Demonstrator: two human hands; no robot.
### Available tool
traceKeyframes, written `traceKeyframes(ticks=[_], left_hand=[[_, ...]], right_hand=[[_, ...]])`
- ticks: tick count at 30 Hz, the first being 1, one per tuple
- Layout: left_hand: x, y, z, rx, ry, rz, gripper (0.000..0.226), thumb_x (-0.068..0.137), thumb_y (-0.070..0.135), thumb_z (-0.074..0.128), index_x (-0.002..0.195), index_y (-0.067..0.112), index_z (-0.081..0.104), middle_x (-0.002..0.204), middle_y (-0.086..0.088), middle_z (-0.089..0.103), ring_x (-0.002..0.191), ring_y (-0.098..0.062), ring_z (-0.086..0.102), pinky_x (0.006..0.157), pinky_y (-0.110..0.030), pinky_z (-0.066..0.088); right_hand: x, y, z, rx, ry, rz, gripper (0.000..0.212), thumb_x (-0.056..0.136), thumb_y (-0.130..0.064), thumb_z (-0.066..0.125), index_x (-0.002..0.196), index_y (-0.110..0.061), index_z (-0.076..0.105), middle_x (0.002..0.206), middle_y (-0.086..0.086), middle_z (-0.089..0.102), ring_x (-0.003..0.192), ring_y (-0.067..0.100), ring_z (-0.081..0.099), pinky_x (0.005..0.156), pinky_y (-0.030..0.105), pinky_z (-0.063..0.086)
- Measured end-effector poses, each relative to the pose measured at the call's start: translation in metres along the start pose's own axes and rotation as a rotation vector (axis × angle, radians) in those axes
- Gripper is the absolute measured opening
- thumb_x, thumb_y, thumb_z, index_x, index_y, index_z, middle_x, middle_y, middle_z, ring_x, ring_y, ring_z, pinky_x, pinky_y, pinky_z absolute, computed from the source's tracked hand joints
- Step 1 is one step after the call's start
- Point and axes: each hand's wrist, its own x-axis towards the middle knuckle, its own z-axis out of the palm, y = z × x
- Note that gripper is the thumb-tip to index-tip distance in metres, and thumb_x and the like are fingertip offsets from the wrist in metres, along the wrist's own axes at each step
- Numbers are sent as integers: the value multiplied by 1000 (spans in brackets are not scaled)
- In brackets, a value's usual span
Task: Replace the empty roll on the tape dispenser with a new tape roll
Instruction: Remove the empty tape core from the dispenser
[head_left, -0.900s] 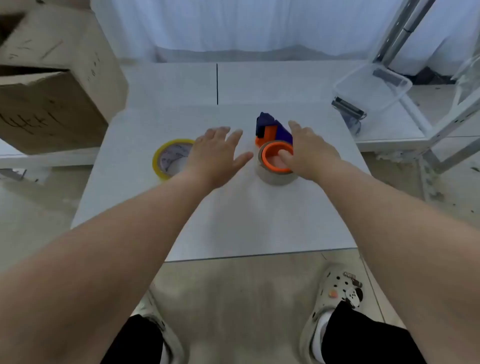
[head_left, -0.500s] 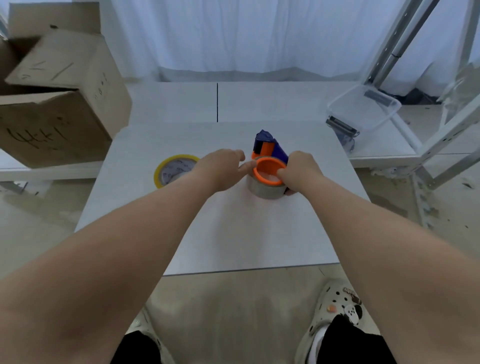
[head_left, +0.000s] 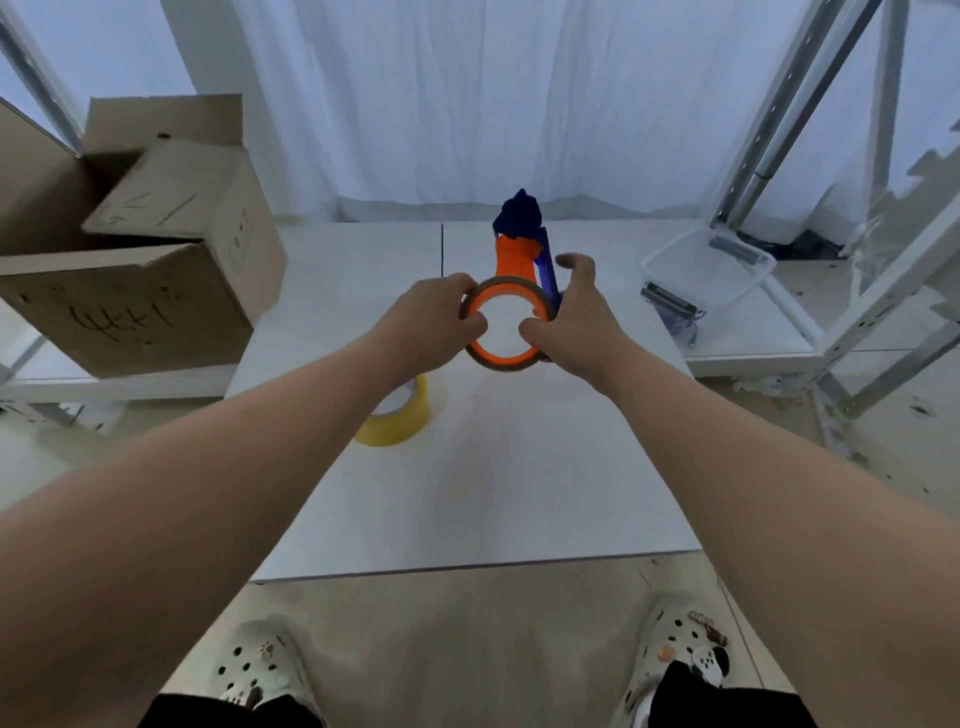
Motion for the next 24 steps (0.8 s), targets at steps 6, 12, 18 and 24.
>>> traceKeyframes(ticks=[6,12,18,24], left_hand=[[10,-9,5,93,43,90,30,93,12,42,122,12,49,89,-6,60,68,-15,53,59,-20,40],[23,-33,7,199,29,98,36,96,8,42,130,16,48,118,-9,52,85,-18,53,74,-25,41],[27,-31,18,307,47,182,40,94,6,48,133,18,48,121,-8,52,89,-18,52,76,-23,39],[23,-22,19,16,33,189,45,92,22,56,134,17,44,130,-8,49,112,-21,54,85,-22,42]], right_hand=[[11,-4,-8,103,-156,51,82,83,-13,68,144,-26,14,92,-3,52,79,17,60,59,22,51],[17,14,-8,110,-246,125,77,82,-32,70,143,-30,23,108,10,60,100,26,64,92,47,52],[22,16,8,263,-144,211,53,89,-42,59,130,-16,39,119,9,59,105,27,62,91,43,53],[27,26,5,386,7,273,41,83,-21,65,116,-2,51,98,15,60,87,27,60,92,49,52]])
